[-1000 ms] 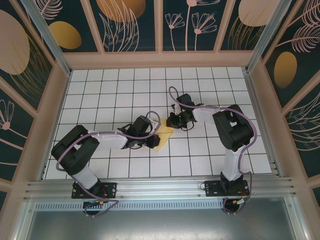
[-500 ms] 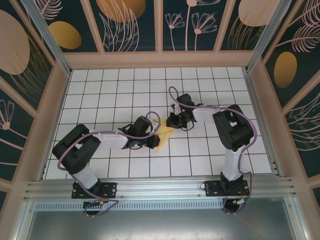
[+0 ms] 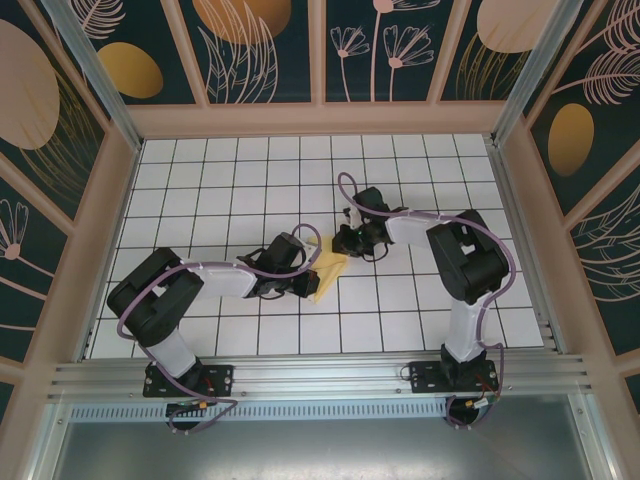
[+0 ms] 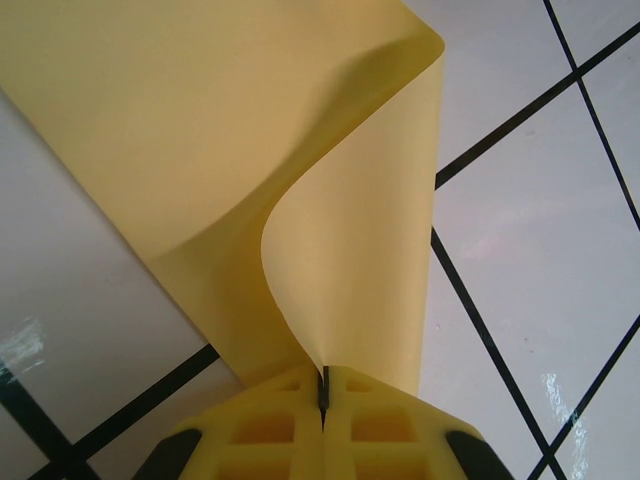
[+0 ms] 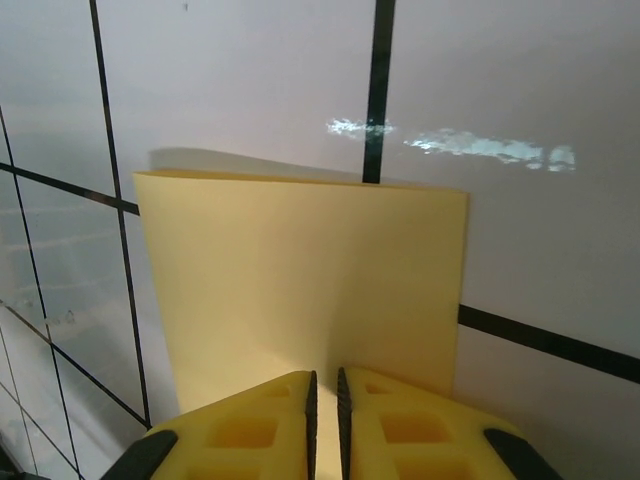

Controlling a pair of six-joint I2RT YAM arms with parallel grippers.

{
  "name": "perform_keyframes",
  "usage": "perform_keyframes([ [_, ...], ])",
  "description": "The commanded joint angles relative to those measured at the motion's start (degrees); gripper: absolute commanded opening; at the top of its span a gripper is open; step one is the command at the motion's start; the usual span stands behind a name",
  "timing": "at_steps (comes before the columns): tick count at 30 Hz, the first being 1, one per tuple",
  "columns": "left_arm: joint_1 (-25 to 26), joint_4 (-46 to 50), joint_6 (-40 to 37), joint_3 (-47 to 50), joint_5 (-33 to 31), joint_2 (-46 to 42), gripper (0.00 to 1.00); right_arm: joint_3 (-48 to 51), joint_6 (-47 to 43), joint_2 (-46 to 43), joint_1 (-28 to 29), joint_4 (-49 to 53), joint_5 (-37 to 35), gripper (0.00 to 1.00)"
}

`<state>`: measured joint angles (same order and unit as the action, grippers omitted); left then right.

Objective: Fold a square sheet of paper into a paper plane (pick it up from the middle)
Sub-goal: Third fold the triangle at the center of the table.

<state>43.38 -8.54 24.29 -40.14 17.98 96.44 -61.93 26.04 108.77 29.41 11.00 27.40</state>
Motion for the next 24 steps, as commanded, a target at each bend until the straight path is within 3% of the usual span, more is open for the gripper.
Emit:
perform_keyframes([
  [1, -0.43, -0.78, 0.23, 0.37, 0.74, 0.88, 0.05, 1.5, 1.73, -7.09, 0.13, 0.92, -3.62, 0.19],
  [6, -0.43, -0.95, 0.23, 0.59, 0.85, 0.85, 0.05, 7.37, 4.79, -13.11, 0.45, -2.98, -2.03, 0.14],
  [9, -0.45, -0.78, 0.27, 0.59, 0.92, 0.59, 0.05, 11.75, 7.47, -15.31, 1.44, -7.73, 3.25, 0.1],
  [15, -0.43, -0.47, -0.01, 0.46, 0.83, 0.41, 0.05, 13.95, 9.91, -13.6, 5.21, -11.33, 4.74, 0.08],
  [24, -0.47, -0.16, -0.21, 0.22, 1.18, 0.58, 0.06, 14.34, 10.96, -9.16, 5.11, -13.21, 5.28, 0.08],
])
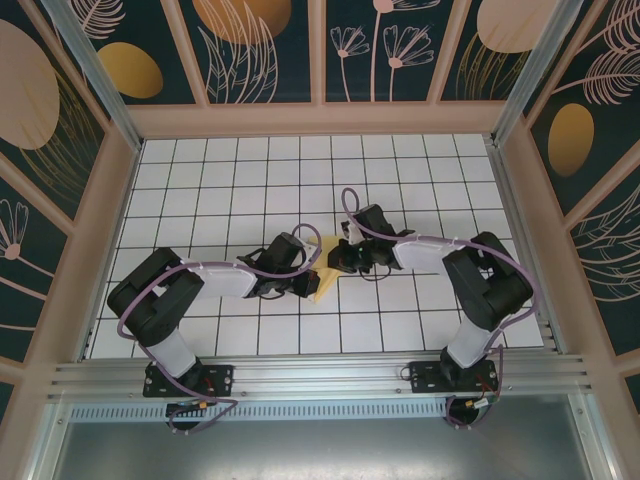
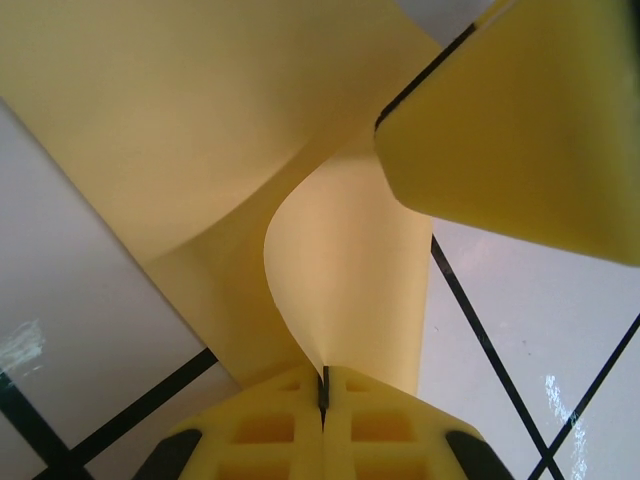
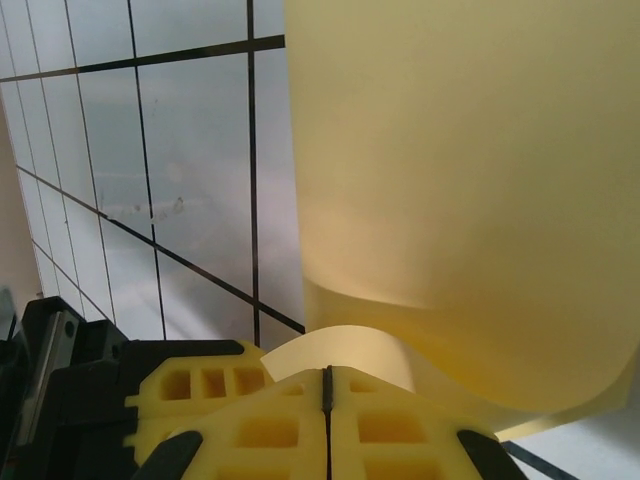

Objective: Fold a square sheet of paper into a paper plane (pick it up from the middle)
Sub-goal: Third fold the triangle at the center of the table.

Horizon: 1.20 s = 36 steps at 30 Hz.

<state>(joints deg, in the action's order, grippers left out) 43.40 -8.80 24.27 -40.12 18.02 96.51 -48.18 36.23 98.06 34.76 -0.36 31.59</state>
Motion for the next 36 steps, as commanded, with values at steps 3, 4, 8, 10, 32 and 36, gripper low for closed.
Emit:
perform_keyframes([
  [3, -0.46, -0.06, -0.1, 0.56, 1.16, 0.43, 0.06, 0.95, 0.51, 2.87, -0.34, -1.91, 0.75, 0.08],
  [4, -0.42, -0.07, -0.06, 0.57, 1.14, 0.43, 0.06, 0.99, 0.38, 3.37, -0.4, -1.88, 0.67, 0.08],
  [8, -0.43, 0.12, -0.13, 0.64, 1.18, 0.56, 0.06, 1.53, 0.33, 4.62, -0.68, -2.62, 0.31, 0.08],
  [10, -0.42, 0.1, -0.18, 0.66, 1.22, 0.6, 0.06, 1.62, 0.16, 5.22, -0.77, -2.45, -0.38, 0.08],
  [32, -0.45, 0.09, 7.6, -1.39, -2.65, -9.94, 0.34, 1.98, -2.03, 6.4, -0.95, 0.36, -1.84, 0.08],
  [36, -0.45, -2.15, 9.36, -1.3, -0.84, -8.23, 0.24, 1.71, -2.04, 6.35, -1.01, 0.46, -2.02, 0.09],
])
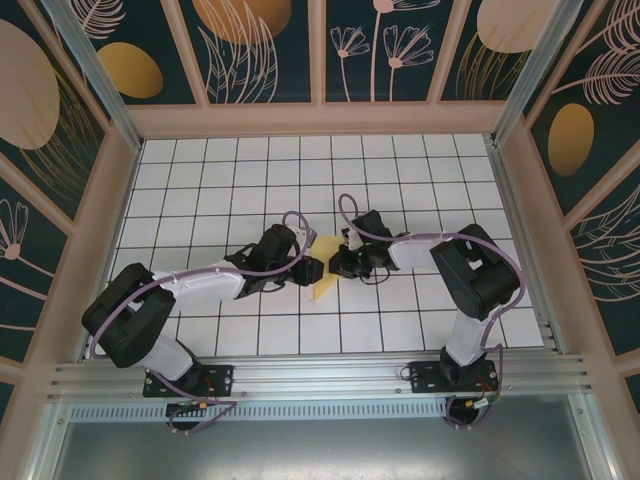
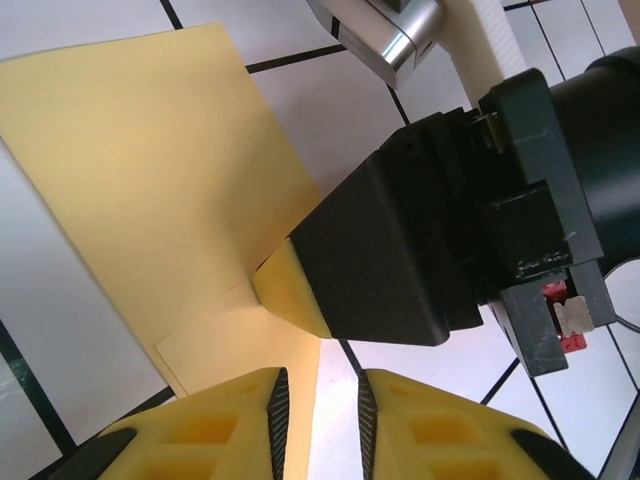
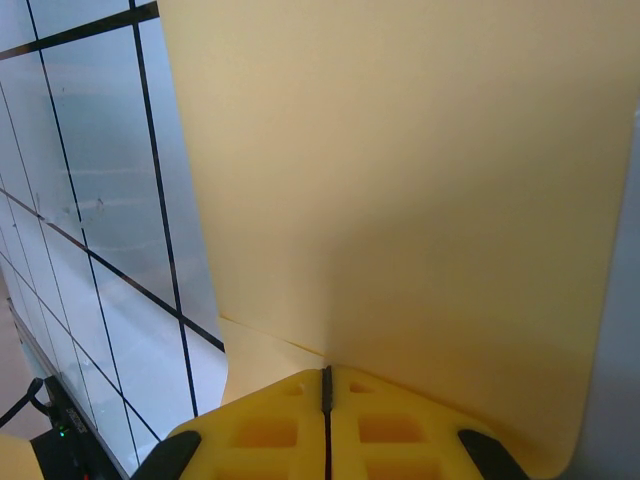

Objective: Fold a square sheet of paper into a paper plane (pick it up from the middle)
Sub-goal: Third fold the triangle at the center of the table.

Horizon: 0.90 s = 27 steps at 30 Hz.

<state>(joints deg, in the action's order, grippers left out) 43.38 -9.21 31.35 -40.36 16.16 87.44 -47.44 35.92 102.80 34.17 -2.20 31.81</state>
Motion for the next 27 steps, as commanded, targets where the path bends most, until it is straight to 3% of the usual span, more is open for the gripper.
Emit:
perform_keyframes([
  [1, -0.44, -1.94, 2.44, -1.13, 0.99, 1.49, 0.22, 0.92, -1.73, 1.52, -0.42, 2.36, -2.28, 0.09],
  [7, -0.42, -2.51, 4.02, -1.39, 0.25, 6.42, 0.15, 0.41, -1.84, 1.6, -0.42, 2.81, -2.37, 0.09],
  [27, -0.41, -3.4, 4.01, 2.82, -1.94, 13.01, 0.11, 0.38, -1.39, 0.72, -0.04, 2.73, -2.81, 0.1],
])
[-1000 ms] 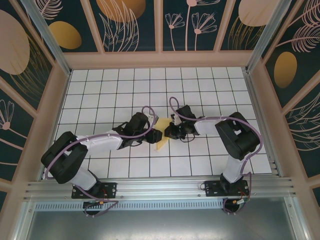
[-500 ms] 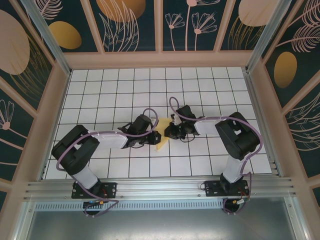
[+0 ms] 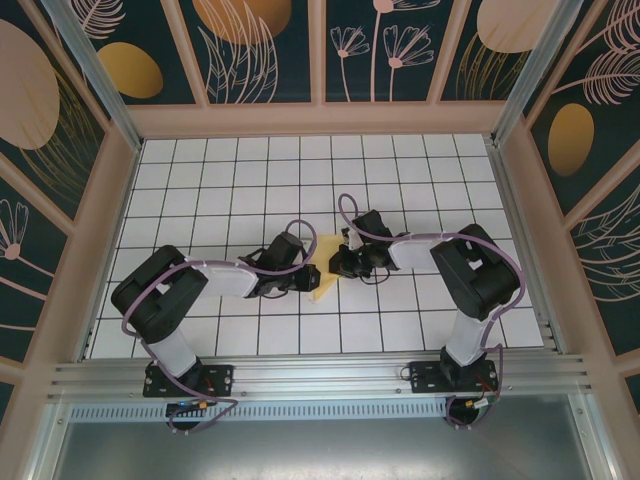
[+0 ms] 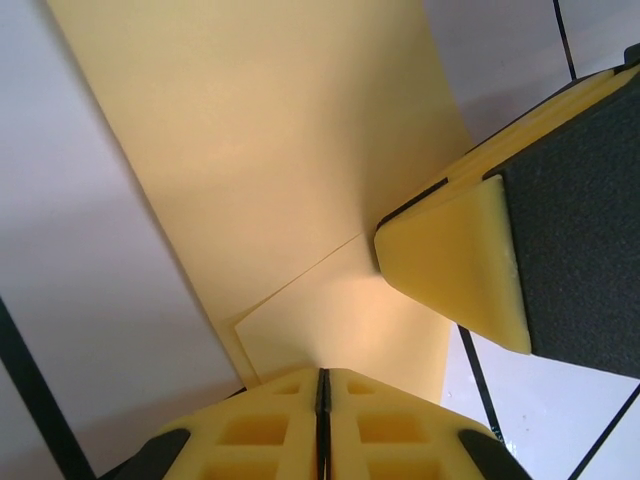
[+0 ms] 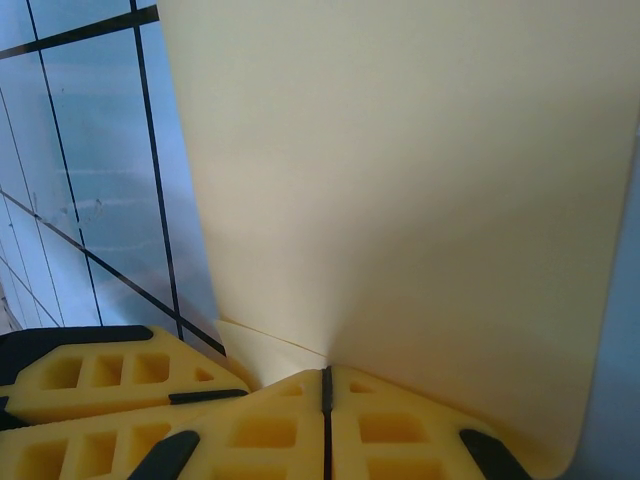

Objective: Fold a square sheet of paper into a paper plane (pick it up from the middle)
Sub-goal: Third fold the triangle at the center of the table.

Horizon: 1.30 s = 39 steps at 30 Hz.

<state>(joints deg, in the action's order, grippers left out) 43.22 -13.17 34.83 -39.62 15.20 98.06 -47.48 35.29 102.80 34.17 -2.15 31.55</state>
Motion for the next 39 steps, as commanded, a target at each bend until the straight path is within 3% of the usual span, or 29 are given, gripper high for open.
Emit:
perform_keyframes([
  [1, -0.31, 0.68, 0.53, 2.19, -0.96, 2.33, 0.1, 0.65, -0.66, 0.63, -0.04, 2.44, -2.55, 0.1],
  [22, -0.24, 2.64, -1.08, 1.66, -1.93, 2.87, 0.08, 3.75, 2.22, -11.52, -2.48, 1.63, -3.86, 0.18],
  [26, -0.25, 3.11, -1.24, 1.28, -2.22, 2.75, 0.08, 4.72, 3.02, -11.14, -2.49, -0.84, -0.97, 0.14],
  [39, -0.24, 4.76, -2.65, 0.86, -2.74, 3.09, 0.07, 3.69, 3.64, -4.62, -2.49, -3.27, -1.64, 0.1],
])
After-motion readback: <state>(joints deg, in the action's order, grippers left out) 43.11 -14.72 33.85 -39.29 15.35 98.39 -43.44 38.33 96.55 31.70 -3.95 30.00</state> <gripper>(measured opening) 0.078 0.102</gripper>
